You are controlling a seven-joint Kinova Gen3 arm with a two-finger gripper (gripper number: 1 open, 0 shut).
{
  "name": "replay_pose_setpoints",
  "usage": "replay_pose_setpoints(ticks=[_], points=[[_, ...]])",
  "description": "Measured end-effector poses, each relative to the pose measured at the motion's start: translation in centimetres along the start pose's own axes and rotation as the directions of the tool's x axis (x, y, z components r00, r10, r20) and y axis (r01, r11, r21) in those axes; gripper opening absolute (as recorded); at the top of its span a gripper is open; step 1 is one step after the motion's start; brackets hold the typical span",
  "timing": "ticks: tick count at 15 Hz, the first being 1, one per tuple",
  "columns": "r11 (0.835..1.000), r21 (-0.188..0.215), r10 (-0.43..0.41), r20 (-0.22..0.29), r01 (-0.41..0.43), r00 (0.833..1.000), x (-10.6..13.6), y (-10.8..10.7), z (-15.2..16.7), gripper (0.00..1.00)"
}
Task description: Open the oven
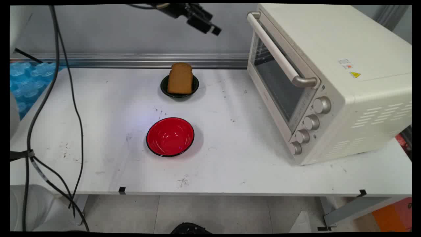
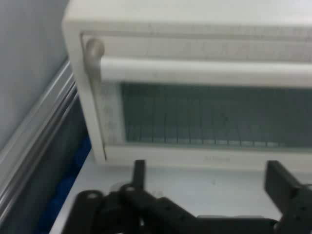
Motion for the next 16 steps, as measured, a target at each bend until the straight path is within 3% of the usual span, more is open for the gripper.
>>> replay_pose_setpoints(ticks=[1, 16], points=[[1.0, -0.003, 0.002, -0.01, -0.002, 1.0, 0.7, 0.2, 0.4, 0.0], [0.997, -0.082, -0.011, -0.097, 0.003, 0.995, 6.3, 1.9, 7.5, 0.0]])
